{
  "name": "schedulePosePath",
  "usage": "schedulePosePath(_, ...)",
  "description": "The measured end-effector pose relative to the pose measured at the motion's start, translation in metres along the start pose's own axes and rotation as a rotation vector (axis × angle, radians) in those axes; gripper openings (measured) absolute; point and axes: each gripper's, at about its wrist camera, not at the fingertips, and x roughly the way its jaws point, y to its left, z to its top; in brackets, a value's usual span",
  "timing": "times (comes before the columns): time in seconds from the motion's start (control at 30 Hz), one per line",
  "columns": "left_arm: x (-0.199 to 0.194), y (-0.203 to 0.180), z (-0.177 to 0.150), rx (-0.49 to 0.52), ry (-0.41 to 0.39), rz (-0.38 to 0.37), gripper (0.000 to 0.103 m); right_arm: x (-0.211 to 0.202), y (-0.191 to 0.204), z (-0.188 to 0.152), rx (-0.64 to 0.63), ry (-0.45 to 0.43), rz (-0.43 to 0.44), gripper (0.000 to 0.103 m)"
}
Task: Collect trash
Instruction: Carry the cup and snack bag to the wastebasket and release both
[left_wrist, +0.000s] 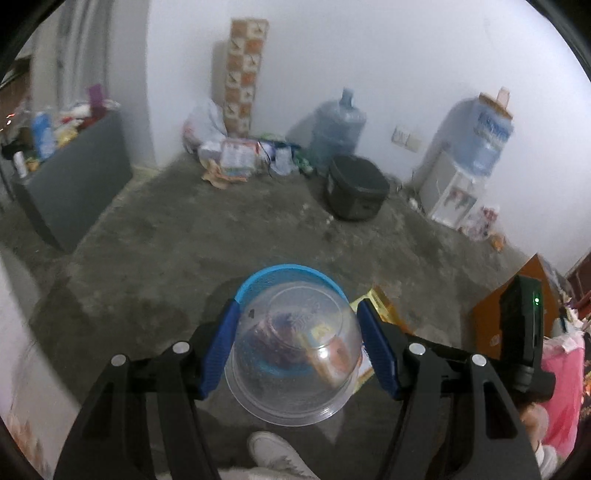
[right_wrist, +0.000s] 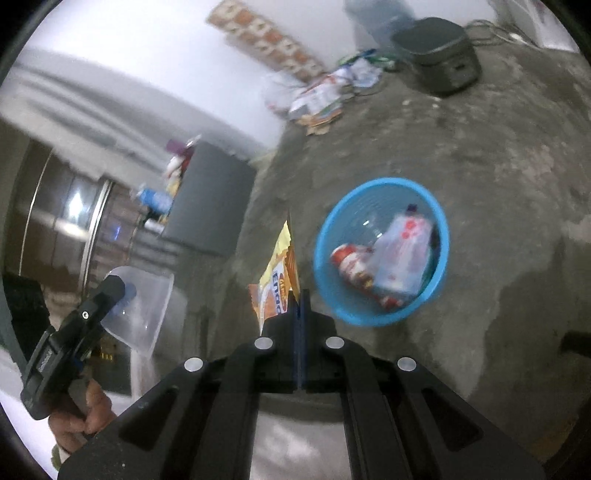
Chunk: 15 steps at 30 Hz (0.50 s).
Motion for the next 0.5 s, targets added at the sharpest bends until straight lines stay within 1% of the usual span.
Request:
schedulePosePath(0.13, 0.057, -0.009, 0.023, 0.014, 0.050, -0.016, 0.064, 0.033, -0.028, 0.025, 0.076, -0.012, -0.039, 0.000)
schedulePosePath(0.23, 0.098, -0.012, 0.035, 0.024, 0.091, -0.030, 0.065, 0.065, -0.051, 0.039, 0.129, 0.019, -0.049, 0.005)
schedulePosePath(0.27, 0.111, -0.013, 0.036, 0.028, 0.112, -0.032, 0.069, 0.079, -0.061, 0.043, 0.151, 0.033, -0.077, 0.009)
schedulePosePath(0.3, 0.129, -0.013, 0.037, 0.028, 0.142, -0.026, 0.078, 0.090, -0.070, 0.044, 0.164, 0.044, -0.102, 0.025)
schedulePosePath(0.33, 0.144, -0.012, 0.036, 0.020, 0.167, -0.022, 0.080, 0.105, -0.080, 0.045, 0.162, 0.057, -0.135, 0.038)
schedulePosePath(0.37, 0.156, -0.010, 0.034, 0.008, 0.187, -0.015, 0.080, 0.111, -0.086, 0.044, 0.152, 0.063, -0.173, 0.039)
schedulePosePath(0.4, 0.170, -0.007, 0.031, -0.012, 0.221, 0.012, 0.080, 0.114, -0.091, 0.041, 0.146, 0.066, -0.218, 0.040)
schedulePosePath(0.43, 0.175, -0.006, 0.030, -0.025, 0.233, 0.026, 0.080, 0.117, -0.097, 0.039, 0.150, 0.071, -0.241, 0.040)
schedulePosePath(0.5, 0.175, -0.002, 0.026, -0.066, 0.228, 0.032, 0.080, 0.113, -0.107, 0.033, 0.187, 0.078, -0.228, 0.041)
